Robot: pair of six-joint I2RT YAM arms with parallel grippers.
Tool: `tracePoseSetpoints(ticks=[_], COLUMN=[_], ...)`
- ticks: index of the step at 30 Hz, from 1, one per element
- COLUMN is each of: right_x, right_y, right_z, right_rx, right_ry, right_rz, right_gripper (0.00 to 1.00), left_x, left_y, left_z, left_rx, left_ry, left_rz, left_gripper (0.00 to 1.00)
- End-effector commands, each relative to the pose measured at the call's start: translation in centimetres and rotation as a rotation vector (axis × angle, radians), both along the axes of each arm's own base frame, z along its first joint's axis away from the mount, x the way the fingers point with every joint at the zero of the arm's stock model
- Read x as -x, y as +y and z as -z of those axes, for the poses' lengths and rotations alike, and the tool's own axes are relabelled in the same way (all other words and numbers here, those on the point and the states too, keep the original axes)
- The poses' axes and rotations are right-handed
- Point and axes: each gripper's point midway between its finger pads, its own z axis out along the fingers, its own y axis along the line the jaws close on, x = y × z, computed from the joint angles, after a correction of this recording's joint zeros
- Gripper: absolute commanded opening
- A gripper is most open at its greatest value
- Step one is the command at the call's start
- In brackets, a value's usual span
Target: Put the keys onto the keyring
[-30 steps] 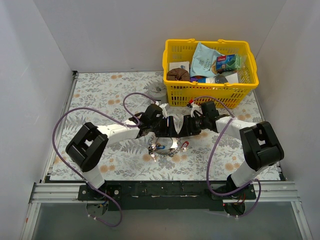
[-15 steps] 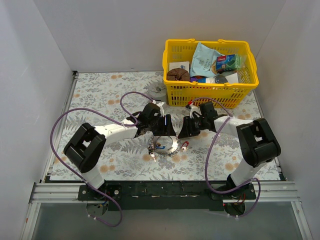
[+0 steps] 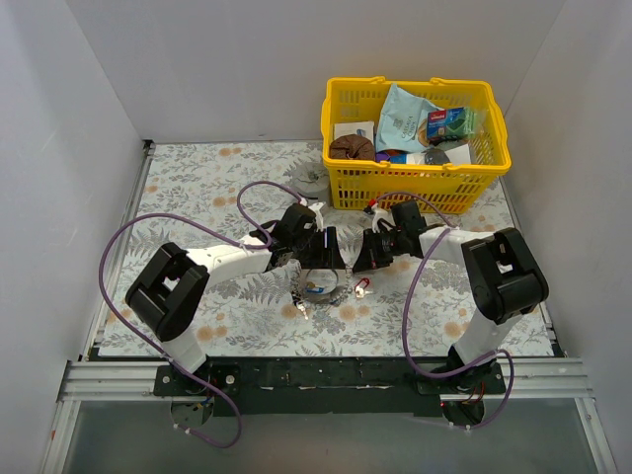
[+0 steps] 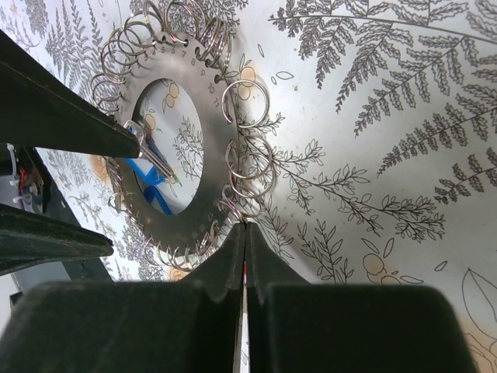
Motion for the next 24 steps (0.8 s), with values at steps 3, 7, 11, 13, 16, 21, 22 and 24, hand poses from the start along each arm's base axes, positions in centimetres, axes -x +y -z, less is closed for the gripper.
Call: tracePoseSetpoints(ticks=[3,7,11,13,16,21,22,24], right_x=[-1.4,-1.0,-0.3,0.1,0.7,0.9,0.9,0.7], right_y=[0.8,0.5,0.1,-0.2,-0.7,-0.9,-0.9,-0.8], right_z=[-2.6,-3.4,-3.7,-3.2,-2.6,-3.0,-3.1,-3.4], right_rx=[-0.033,-0.037,-0.037,-0.026,-0.003,-0.004,-0.006,-0.013], right_ry=[-0.108,-0.143,-0.16,-0.153,-0.14,-0.137,-0.136,-0.135], right_rz=[-0.018,-0.022,-0.026,-0.023,-0.018,0.01,0.016,0.023], right_gripper=[0.01,0.01,0.01,0.01,0.01,0.41,0.48,0.51], left_x=[-0.6,-0.5,-0.5,-0.6,-0.6,-0.6,-0.6,-0.7], left_y=[0.3,0.4,0.4,0.4,0.4,0.4,0.3,0.4], left_z=[-1.8,-1.7,-1.5,-1.5,-1.5,-1.5,-1.5,-1.5], left_rx=[0.017,0.015,0.011,0.01,0.009,0.008,0.007,-0.005], left_ry=[-0.048,-0.047,-0.047,-0.05,-0.05,-0.056,-0.059,-0.064], left_rz=[-0.01,-0.011,-0.008,-0.009,-0.008,0.001,0.004,0.01], left_gripper=[0.53,0.52,0.53,0.53,0.53,0.53,0.53,0.53])
